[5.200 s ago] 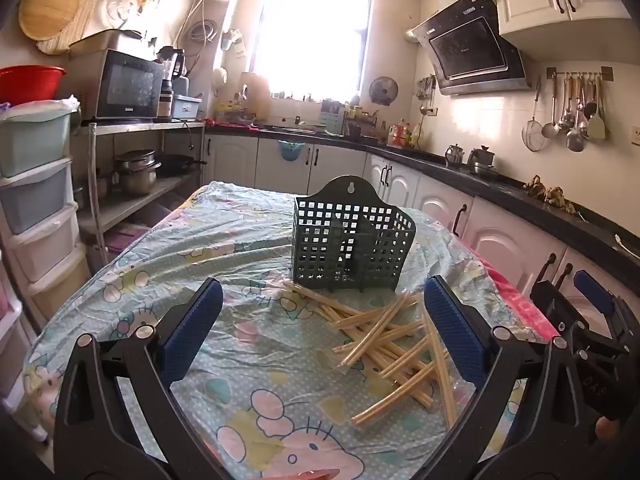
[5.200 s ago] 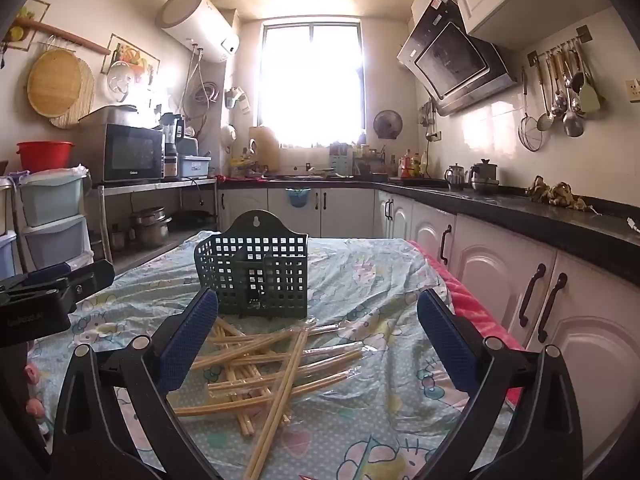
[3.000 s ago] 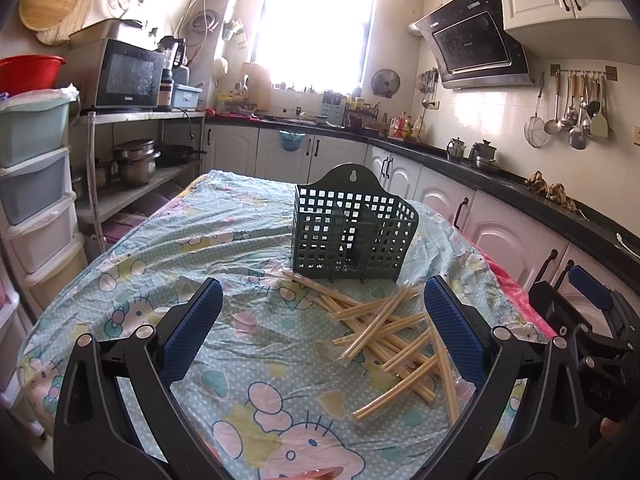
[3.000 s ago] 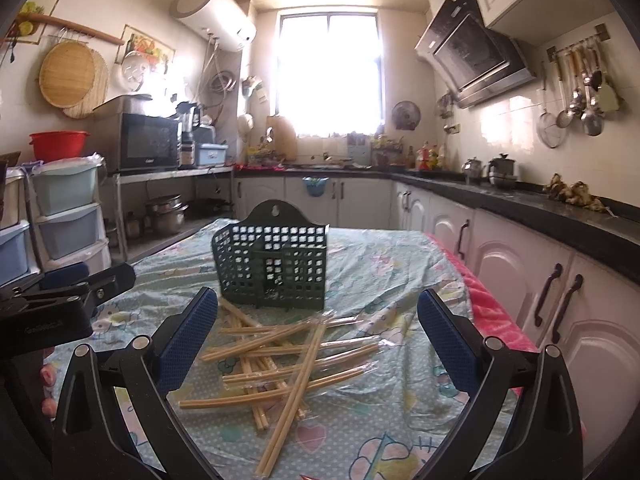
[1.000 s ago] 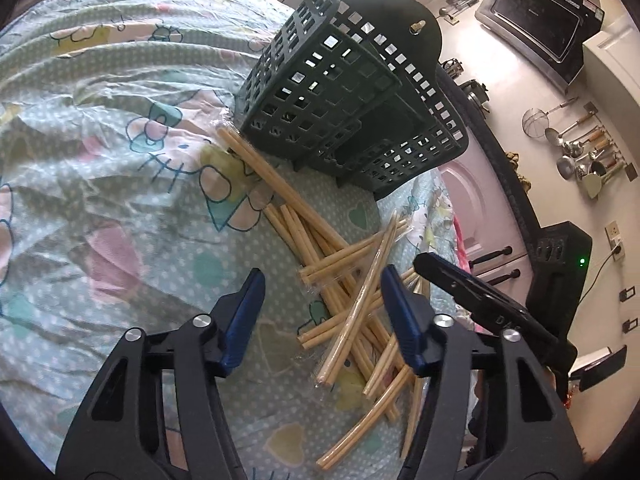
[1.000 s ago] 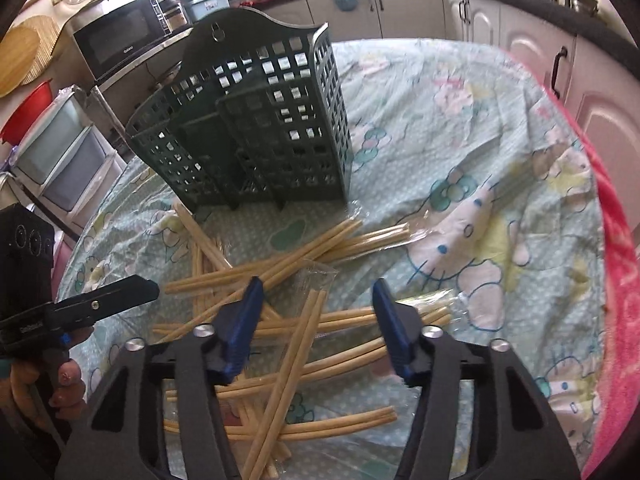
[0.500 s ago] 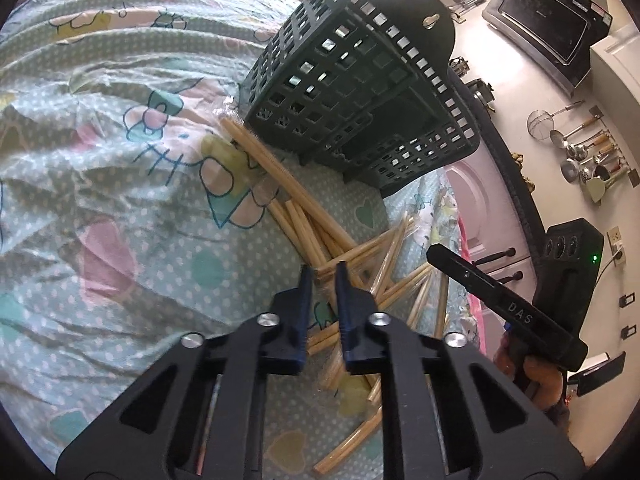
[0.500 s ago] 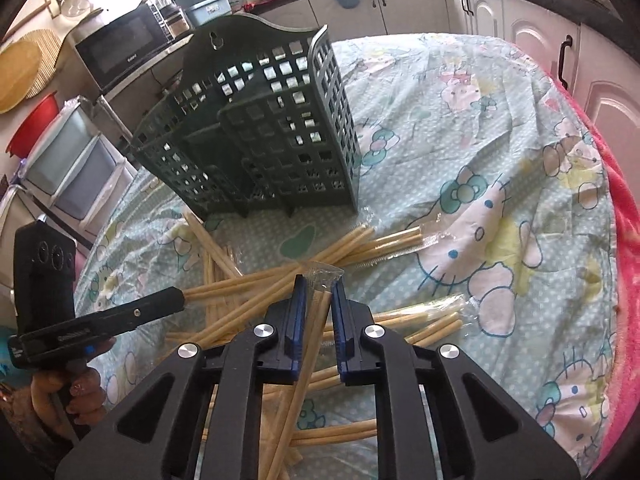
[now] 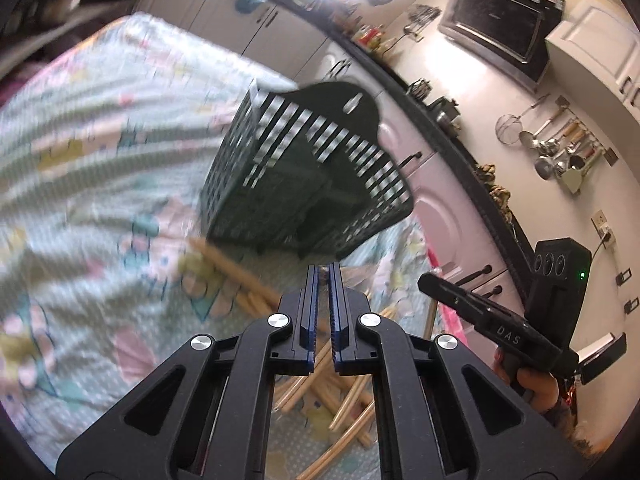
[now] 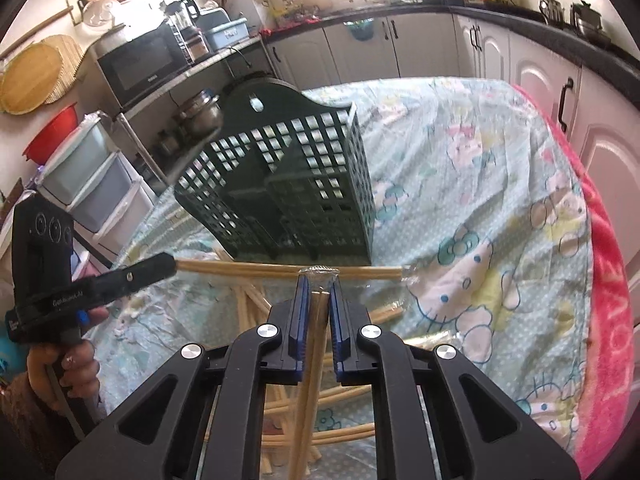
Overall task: Organize utensils
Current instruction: 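Lift the chopstick with the right tool and carry it over the green caddy, then lower the chopstick upright into the caddy and open the right tool, then move the right tool back over the chopstick pile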
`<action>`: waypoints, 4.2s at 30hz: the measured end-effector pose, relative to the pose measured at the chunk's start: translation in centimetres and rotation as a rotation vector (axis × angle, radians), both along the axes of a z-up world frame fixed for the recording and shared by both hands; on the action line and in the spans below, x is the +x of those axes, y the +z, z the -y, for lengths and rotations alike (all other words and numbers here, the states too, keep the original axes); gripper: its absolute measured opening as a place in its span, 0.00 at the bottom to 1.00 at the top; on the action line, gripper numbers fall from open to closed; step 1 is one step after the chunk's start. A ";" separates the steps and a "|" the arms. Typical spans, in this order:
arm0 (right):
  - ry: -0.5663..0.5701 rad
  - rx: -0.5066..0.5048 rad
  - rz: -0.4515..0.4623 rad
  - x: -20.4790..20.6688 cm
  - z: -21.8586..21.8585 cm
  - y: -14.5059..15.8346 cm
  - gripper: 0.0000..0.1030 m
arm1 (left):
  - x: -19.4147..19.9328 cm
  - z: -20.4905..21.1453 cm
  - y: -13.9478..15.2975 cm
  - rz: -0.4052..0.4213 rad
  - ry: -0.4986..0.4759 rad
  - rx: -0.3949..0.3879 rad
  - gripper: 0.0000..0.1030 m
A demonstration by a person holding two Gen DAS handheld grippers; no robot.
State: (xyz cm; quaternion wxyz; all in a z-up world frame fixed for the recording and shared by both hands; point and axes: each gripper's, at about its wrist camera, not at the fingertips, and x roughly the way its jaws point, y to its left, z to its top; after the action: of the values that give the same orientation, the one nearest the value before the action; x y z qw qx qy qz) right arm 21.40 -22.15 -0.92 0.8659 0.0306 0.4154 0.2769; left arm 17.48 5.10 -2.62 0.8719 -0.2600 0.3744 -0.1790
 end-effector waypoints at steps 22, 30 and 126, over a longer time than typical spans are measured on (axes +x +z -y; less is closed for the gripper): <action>0.064 0.069 0.217 -2.3 -1.0 9.8 0.04 | -1.2 2.4 10.9 0.222 -0.118 0.072 0.02; 0.055 0.094 0.308 -2.1 -1.0 13.5 0.04 | -1.6 2.0 15.1 0.303 -0.105 0.108 0.02; -0.159 0.011 0.499 0.7 -0.1 10.4 0.71 | -1.5 -0.8 12.7 0.355 0.193 0.243 0.90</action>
State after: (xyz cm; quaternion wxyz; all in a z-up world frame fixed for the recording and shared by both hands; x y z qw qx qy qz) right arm 22.05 -22.06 9.47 0.9604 -0.0013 0.1838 0.2094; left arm 15.98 5.89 10.13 0.9620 -0.1521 0.2076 -0.0911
